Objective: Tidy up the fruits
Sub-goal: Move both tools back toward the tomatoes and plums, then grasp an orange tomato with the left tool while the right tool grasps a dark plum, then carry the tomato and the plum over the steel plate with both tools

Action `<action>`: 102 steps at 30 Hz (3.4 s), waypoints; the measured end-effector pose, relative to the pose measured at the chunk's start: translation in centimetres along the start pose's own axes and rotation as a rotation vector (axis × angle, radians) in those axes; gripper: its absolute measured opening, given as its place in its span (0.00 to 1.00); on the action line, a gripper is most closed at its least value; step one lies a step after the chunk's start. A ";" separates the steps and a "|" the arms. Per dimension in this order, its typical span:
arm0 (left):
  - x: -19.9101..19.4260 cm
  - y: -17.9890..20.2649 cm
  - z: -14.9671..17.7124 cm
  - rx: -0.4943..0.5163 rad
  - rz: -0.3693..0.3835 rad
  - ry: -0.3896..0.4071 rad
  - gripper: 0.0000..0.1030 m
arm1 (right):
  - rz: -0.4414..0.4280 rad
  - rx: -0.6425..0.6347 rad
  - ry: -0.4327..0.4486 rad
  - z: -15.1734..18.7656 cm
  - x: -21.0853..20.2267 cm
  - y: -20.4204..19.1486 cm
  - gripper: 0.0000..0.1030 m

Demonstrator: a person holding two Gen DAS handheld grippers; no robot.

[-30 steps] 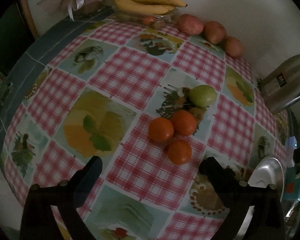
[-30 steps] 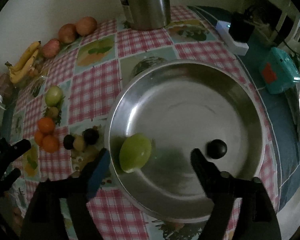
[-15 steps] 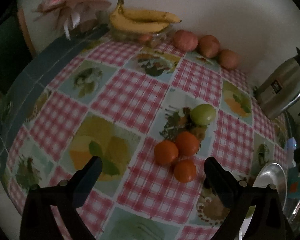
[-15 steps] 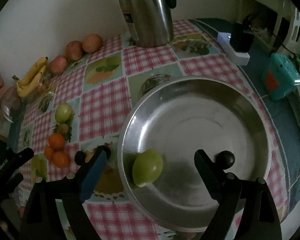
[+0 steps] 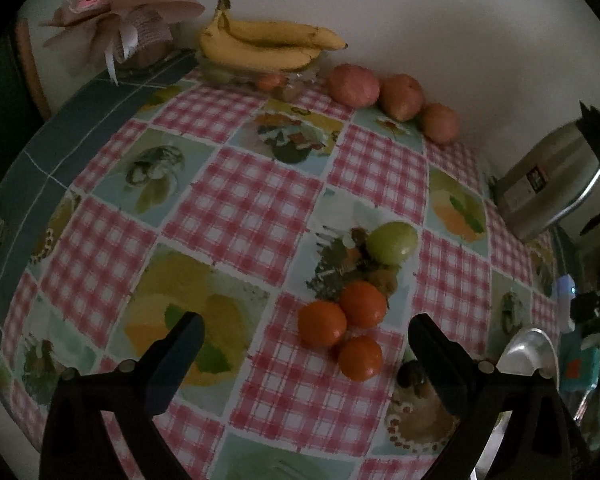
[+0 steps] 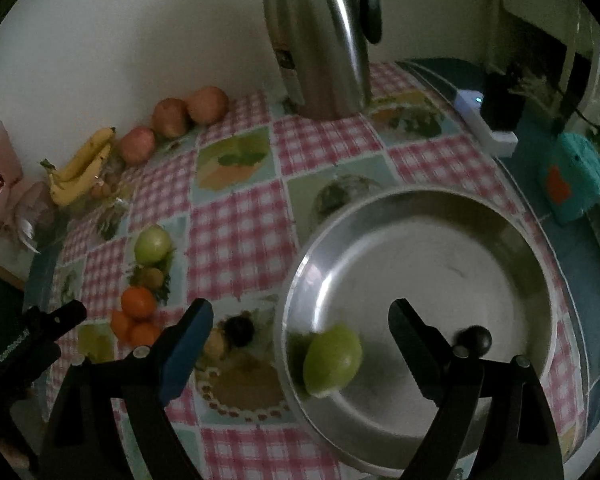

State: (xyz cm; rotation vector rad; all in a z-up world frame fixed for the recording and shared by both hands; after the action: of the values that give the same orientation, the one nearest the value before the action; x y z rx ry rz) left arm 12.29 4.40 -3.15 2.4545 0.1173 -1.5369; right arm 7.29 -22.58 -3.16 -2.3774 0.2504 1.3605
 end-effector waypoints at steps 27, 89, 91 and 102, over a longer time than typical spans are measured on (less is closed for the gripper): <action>4.1 0.4 -1.0 0.056 0.038 -0.098 0.81 | -0.021 -0.168 -0.073 -0.4 4.1 -5.8 0.57; 5.7 -0.4 0.0 -0.019 0.155 -0.177 0.33 | -0.008 -0.120 -0.231 2.2 7.9 -5.2 0.25; 5.4 -0.6 -0.2 -0.026 0.159 -0.169 0.33 | -0.003 -0.113 -0.230 2.2 7.9 -5.1 0.28; 4.9 -0.9 -0.5 -0.042 0.165 -0.151 0.33 | 0.001 -0.111 -0.207 2.1 8.1 -5.4 0.32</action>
State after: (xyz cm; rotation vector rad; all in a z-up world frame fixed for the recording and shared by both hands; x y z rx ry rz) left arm 14.73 5.06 -7.47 2.2442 -0.0776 -1.6224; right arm 11.62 -16.47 -9.72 -2.2996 0.1205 1.6458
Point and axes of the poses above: each gripper's, at about its wrist camera, not at the fingertips, and x roughly the way its jaws point, y to its right, z to its underside, the point moved 2 cm from there along x, roughly the way its jaws point, and after that the axes turned 5 degrees about x, right-handed, at the moved point
